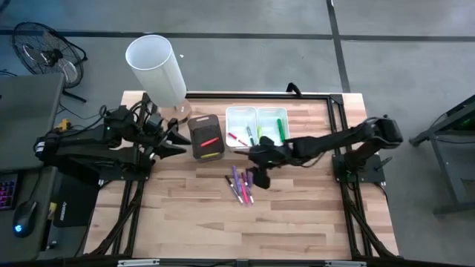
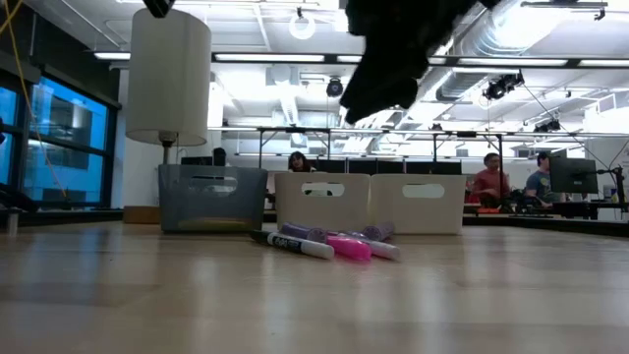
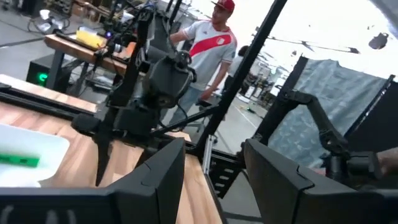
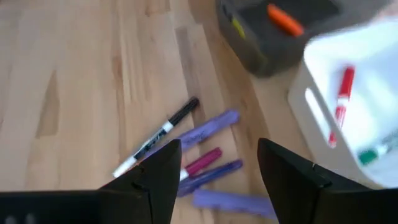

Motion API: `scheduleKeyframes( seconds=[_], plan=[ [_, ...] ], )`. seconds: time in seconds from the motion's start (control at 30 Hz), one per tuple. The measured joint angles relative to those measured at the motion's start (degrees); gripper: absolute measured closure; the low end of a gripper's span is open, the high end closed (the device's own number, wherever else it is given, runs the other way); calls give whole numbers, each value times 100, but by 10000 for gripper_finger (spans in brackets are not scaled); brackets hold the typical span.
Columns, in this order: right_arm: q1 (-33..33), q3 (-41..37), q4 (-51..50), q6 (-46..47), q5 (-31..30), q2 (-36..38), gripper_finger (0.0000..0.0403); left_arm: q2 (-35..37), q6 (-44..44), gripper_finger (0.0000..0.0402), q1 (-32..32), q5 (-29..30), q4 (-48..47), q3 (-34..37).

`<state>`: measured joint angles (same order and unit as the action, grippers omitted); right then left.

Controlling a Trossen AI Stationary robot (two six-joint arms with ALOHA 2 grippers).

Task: Pick & Place Markers
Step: Put the right purple highlighter pen into the right white bin

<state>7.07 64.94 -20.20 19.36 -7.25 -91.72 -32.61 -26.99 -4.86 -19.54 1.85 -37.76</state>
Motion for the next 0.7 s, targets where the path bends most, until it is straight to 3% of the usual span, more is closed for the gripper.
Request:
scheduleKeyframes(
  seconds=[0.23, 0.4, 0.57, 0.7],
  plan=[
    [-68, 1742, -1964, 2157, 189, -931, 220, 86, 236, 236, 2, -375, -181, 0],
    [-156, 2503, -2660, 3431, 489, -1351, 238, 219, 250, 236, 1, -550, -200, 0],
    [-245, 2677, -2751, 4479, 693, -1537, 256, 324, 258, 236, 2, -734, -201, 0],
    [-264, 2387, -2739, 5161, 740, -1546, 256, 367, 368, 236, 2, -870, -221, 0]
  ],
)
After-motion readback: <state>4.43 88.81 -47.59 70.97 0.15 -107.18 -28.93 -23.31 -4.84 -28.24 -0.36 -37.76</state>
